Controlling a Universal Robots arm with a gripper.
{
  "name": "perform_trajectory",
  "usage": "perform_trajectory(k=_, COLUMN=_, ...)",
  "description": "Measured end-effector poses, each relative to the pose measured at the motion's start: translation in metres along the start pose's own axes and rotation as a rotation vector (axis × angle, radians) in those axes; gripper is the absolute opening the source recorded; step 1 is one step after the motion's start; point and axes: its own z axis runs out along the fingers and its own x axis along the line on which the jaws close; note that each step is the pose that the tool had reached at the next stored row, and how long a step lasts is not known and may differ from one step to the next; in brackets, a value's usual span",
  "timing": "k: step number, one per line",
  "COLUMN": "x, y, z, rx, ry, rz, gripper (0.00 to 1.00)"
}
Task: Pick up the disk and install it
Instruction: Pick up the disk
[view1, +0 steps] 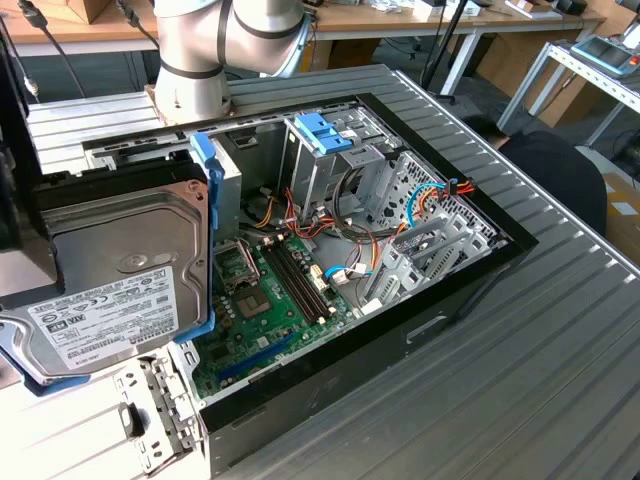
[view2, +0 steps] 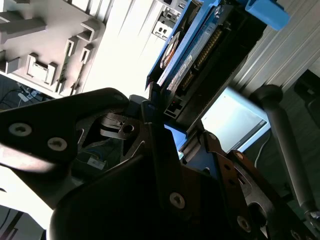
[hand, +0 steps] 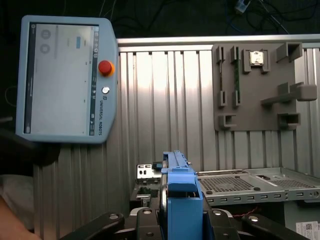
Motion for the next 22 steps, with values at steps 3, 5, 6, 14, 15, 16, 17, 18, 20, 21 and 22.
perform_trajectory(k=3, x=-0.0001, y=-0.0021, z=-0.0001, rx=-0.0001, ry=0.0001, rz=0.000, gripper=0.37)
perform_trajectory(k=5, x=-0.0002, y=-0.0035, z=-0.0002, rx=0.0000, ry=0.0000, rz=0.000, gripper=0.37)
perform_trajectory(k=6, x=-0.0002, y=-0.0041, z=-0.0002, rx=0.0000, ry=0.0001, rz=0.000, gripper=0.37)
perform_trajectory(k=14, x=-0.0004, y=-0.0088, z=-0.0004, rx=0.0000, ry=0.0001, rz=0.000, gripper=0.37)
perform_trajectory(k=15, x=-0.0004, y=-0.0093, z=-0.0004, rx=0.0000, ry=0.0001, rz=0.000, gripper=0.37)
perform_trajectory(k=16, x=-0.0004, y=-0.0103, z=-0.0004, rx=0.0000, ry=0.0000, rz=0.000, gripper=0.37)
perform_trajectory(k=17, x=-0.0004, y=-0.0108, z=-0.0004, rx=0.0000, ry=0.0000, rz=0.000, gripper=0.37)
perform_trajectory(k=18, x=-0.0005, y=-0.0113, z=-0.0004, rx=0.0000, ry=0.0000, rz=0.000, gripper=0.37)
perform_trajectory(k=20, x=-0.0005, y=-0.0124, z=-0.0004, rx=0.0000, ry=-0.0001, rz=0.000, gripper=0.37)
perform_trajectory(k=21, x=-0.0005, y=-0.0128, z=-0.0005, rx=0.0000, ry=0.0000, rz=0.000, gripper=0.37)
perform_trajectory(k=22, x=-0.0005, y=-0.0133, z=-0.0005, rx=0.0000, ry=0.0000, rz=0.000, gripper=0.37)
